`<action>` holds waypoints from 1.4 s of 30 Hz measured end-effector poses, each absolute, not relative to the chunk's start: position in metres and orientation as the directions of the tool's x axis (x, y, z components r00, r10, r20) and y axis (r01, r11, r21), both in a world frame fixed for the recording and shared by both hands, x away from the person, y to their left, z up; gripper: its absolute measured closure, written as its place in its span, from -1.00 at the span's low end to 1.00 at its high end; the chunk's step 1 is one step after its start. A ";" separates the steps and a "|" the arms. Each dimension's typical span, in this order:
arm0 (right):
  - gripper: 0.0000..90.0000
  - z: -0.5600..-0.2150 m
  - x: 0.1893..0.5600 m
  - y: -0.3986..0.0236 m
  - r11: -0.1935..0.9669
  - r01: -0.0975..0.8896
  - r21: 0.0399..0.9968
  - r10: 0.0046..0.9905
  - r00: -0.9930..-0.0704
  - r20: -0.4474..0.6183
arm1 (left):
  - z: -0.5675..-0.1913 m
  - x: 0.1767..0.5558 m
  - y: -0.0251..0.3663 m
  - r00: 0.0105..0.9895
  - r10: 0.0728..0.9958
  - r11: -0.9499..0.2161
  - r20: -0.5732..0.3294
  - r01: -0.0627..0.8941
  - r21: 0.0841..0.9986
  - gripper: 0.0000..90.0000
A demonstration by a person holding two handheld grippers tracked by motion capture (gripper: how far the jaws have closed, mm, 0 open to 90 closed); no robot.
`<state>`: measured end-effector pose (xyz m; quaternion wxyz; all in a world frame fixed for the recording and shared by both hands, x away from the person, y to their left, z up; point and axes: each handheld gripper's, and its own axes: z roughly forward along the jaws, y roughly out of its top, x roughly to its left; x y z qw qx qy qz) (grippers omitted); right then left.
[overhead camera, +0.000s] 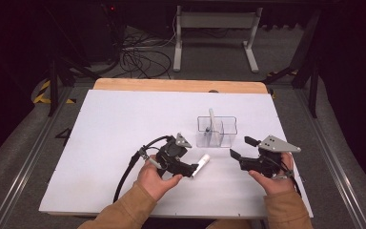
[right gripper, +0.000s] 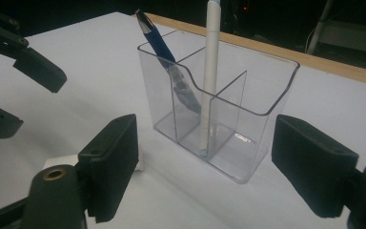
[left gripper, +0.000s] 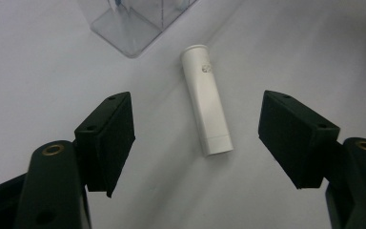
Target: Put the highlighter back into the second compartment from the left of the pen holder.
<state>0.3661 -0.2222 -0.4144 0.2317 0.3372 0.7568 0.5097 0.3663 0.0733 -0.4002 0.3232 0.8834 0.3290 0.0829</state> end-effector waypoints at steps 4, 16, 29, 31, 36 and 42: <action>-0.45 -0.414 0.366 -0.222 0.252 0.276 0.928 0.747 -0.665 -0.006 | -0.403 0.370 0.066 0.771 0.633 -0.589 -0.068 0.537 0.604 -0.31; -0.45 -0.415 0.366 -0.223 0.251 0.277 0.927 0.747 -0.665 -0.004 | -0.421 0.382 0.045 0.751 0.656 -0.598 -0.075 0.577 0.556 -0.12; -0.45 -0.416 0.367 -0.223 0.254 0.279 0.926 0.744 -0.668 -0.003 | -0.434 0.389 0.025 0.755 0.655 -0.632 -0.034 0.572 0.523 0.06; -0.45 -0.416 0.367 -0.223 0.254 0.279 0.926 0.744 -0.668 -0.003 | -0.436 0.390 0.024 0.756 0.654 -0.638 -0.026 0.570 0.517 0.08; -0.45 -0.416 0.367 -0.223 0.255 0.282 0.925 0.743 -0.669 -0.001 | -0.440 0.390 0.018 0.758 0.653 -0.653 -0.004 0.565 0.504 0.13; -0.45 -0.417 0.367 -0.222 0.258 0.281 0.924 0.743 -0.669 -0.003 | -0.442 0.390 0.017 0.756 0.653 -0.673 0.035 0.560 0.483 0.22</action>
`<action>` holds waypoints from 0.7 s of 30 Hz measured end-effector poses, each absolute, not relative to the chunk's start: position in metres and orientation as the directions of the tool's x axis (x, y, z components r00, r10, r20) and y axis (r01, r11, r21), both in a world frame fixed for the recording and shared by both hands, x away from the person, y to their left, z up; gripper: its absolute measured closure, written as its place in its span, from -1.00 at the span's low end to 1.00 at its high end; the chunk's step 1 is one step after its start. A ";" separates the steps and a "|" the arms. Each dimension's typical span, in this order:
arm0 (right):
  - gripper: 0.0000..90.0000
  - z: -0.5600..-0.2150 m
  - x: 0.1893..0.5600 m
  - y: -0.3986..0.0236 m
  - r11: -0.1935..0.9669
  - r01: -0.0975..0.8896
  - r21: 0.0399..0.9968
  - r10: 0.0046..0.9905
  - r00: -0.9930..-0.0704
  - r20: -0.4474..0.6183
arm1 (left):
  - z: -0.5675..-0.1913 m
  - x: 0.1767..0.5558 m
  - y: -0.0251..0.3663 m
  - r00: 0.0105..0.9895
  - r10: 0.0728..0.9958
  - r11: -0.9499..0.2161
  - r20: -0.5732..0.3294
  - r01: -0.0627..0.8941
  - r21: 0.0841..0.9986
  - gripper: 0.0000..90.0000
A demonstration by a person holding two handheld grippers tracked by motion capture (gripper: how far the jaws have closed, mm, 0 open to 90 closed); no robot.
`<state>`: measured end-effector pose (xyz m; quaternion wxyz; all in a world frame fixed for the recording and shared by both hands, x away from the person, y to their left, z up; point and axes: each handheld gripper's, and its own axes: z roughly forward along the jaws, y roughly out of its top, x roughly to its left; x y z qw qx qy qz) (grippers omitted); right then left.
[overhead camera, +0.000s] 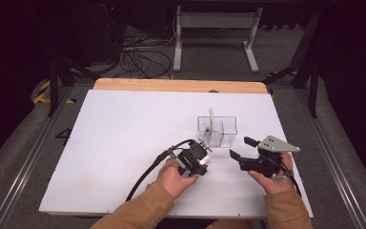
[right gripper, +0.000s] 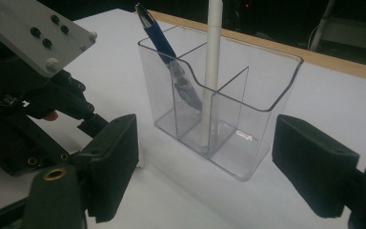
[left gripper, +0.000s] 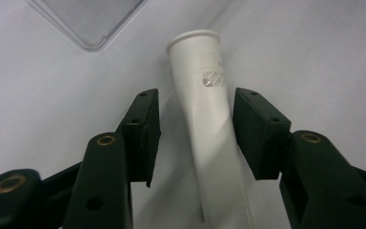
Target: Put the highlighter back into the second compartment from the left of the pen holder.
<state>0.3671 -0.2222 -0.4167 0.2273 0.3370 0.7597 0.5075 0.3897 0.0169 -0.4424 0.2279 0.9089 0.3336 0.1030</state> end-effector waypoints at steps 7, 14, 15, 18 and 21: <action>-0.45 -0.417 0.367 -0.221 0.266 0.278 0.923 0.741 -0.671 -0.011 | -0.442 0.389 0.014 0.759 0.651 -0.676 0.028 0.563 0.475 0.36; -0.45 -0.418 0.367 -0.220 0.266 0.280 0.922 0.740 -0.672 -0.010 | -0.441 0.389 0.013 0.766 0.642 -0.687 0.023 0.562 0.461 0.44; -0.45 -0.417 0.367 -0.220 0.266 0.277 0.923 0.739 -0.673 -0.011 | -0.440 0.389 0.013 0.768 0.639 -0.691 0.027 0.559 0.458 0.48; -0.45 -0.417 0.367 -0.220 0.267 0.278 0.923 0.739 -0.673 -0.012 | -0.441 0.388 0.012 0.769 0.639 -0.692 0.028 0.559 0.457 0.49; -0.45 -0.418 0.367 -0.220 0.269 0.278 0.922 0.739 -0.673 -0.013 | -0.440 0.388 0.012 0.775 0.631 -0.705 0.036 0.554 0.444 0.50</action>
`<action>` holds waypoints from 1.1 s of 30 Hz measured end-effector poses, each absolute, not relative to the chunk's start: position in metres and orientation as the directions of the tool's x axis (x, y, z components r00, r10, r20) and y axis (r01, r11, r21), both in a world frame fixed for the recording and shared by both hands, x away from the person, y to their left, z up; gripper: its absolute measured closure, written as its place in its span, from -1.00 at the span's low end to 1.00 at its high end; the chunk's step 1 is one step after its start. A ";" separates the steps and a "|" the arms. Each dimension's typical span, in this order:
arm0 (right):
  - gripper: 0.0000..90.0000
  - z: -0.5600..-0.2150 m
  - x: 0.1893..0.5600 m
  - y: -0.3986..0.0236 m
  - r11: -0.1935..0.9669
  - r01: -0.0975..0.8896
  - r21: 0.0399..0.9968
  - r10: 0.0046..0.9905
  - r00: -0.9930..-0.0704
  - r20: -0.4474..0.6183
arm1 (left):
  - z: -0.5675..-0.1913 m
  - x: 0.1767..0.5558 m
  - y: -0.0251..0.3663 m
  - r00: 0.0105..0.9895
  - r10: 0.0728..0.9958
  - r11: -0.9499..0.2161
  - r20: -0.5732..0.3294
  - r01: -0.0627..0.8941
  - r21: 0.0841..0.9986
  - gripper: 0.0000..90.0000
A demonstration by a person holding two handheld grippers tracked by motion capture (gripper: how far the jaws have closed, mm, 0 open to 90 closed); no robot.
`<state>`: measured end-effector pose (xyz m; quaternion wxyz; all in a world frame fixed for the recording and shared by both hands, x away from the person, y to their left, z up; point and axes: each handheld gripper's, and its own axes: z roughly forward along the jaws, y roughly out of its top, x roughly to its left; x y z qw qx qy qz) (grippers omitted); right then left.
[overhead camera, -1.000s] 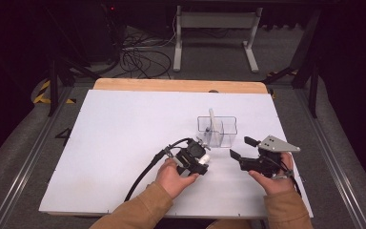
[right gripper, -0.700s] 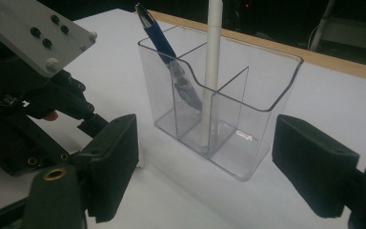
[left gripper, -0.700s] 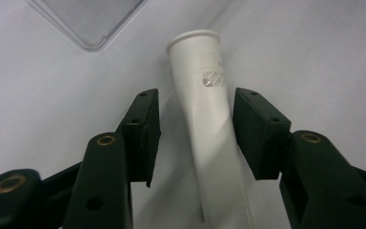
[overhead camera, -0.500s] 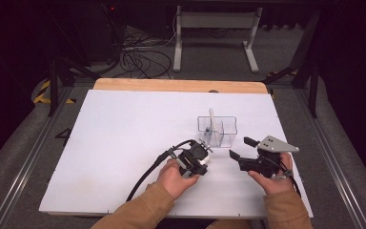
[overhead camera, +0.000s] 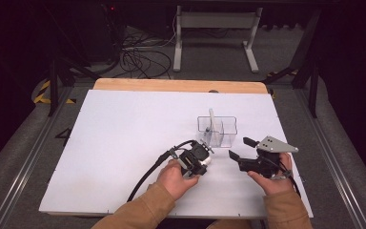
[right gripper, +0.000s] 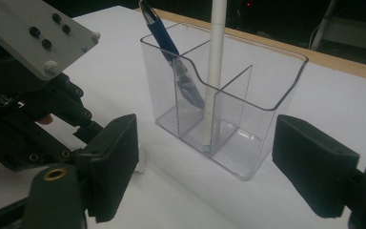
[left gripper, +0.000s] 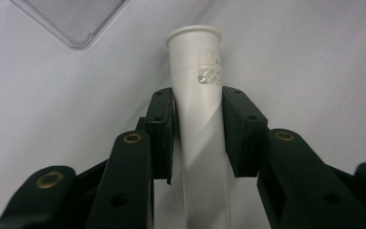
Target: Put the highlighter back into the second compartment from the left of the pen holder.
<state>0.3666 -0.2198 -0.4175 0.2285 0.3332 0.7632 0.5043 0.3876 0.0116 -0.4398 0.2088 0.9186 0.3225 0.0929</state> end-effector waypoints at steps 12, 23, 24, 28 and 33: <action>-0.45 -0.418 0.367 -0.219 0.272 0.278 0.921 0.738 -0.675 -0.014 | -0.439 0.389 0.013 0.795 0.605 -0.725 0.032 0.535 0.434 0.53; -0.45 -0.417 0.366 -0.218 0.273 0.274 0.922 0.734 -0.679 -0.016 | -0.429 0.385 0.022 0.814 0.579 -0.721 0.040 0.488 0.492 0.54; -0.45 -0.417 0.365 -0.218 0.270 0.274 0.923 0.735 -0.678 -0.014 | -0.428 0.384 0.023 0.816 0.576 -0.719 0.043 0.481 0.502 0.54; -0.45 -0.416 0.365 -0.217 0.267 0.268 0.926 0.732 -0.681 -0.014 | -0.421 0.380 0.032 0.829 0.559 -0.696 0.026 0.452 0.558 0.54; -0.45 -0.414 0.363 -0.214 0.256 0.265 0.930 0.721 -0.693 -0.001 | -0.414 0.377 0.042 0.838 0.546 -0.660 0.005 0.427 0.618 0.54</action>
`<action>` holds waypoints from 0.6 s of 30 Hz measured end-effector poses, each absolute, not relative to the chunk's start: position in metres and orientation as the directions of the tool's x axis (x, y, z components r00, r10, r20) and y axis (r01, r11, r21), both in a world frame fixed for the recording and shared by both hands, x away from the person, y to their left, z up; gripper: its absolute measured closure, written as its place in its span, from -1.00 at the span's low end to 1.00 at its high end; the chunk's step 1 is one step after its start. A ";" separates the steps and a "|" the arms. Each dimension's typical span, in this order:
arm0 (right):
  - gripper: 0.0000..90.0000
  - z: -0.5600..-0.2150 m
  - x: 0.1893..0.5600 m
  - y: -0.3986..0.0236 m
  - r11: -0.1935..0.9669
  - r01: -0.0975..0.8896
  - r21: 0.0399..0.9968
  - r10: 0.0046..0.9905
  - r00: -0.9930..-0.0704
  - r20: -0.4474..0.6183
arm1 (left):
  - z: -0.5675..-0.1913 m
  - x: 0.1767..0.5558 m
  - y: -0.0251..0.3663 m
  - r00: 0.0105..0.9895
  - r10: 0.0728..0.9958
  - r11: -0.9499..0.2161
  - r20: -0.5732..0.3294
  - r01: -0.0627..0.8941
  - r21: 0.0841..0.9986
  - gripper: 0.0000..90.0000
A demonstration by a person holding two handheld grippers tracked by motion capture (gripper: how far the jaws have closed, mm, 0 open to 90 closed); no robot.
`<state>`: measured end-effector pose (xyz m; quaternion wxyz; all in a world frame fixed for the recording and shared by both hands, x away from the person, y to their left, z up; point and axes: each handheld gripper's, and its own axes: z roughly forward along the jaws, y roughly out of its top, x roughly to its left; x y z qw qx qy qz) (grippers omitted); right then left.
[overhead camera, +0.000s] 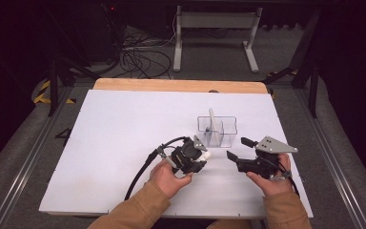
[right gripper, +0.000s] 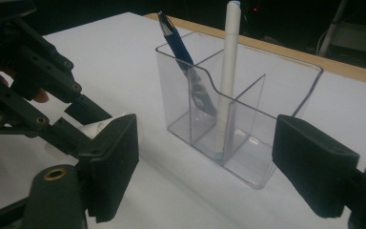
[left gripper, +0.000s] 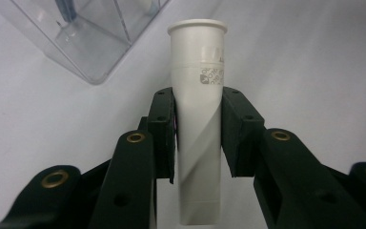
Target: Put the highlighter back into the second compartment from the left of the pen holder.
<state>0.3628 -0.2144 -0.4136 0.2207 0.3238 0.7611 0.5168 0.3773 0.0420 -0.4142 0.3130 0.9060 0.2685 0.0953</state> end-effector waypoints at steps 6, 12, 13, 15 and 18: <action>-0.45 -0.409 0.359 -0.210 0.244 0.249 0.937 0.705 -0.709 0.004 | -0.407 0.374 0.062 0.839 0.539 -0.562 -0.077 0.426 0.709 0.54; -0.44 -0.407 0.357 -0.207 0.245 0.236 0.940 0.696 -0.718 -0.001 | -0.399 0.370 0.082 0.853 0.510 -0.480 -0.109 0.388 0.786 0.54; -0.44 -0.407 0.356 -0.206 0.244 0.234 0.941 0.694 -0.720 0.000 | -0.399 0.369 0.085 0.856 0.505 -0.470 -0.113 0.382 0.796 0.54; -0.44 -0.407 0.356 -0.204 0.247 0.231 0.941 0.690 -0.724 -0.003 | -0.400 0.369 0.090 0.851 0.510 -0.454 -0.124 0.389 0.802 0.53; -0.44 -0.405 0.354 -0.200 0.239 0.229 0.944 0.675 -0.738 0.008 | -0.400 0.367 0.099 0.856 0.505 -0.446 -0.114 0.372 0.814 0.53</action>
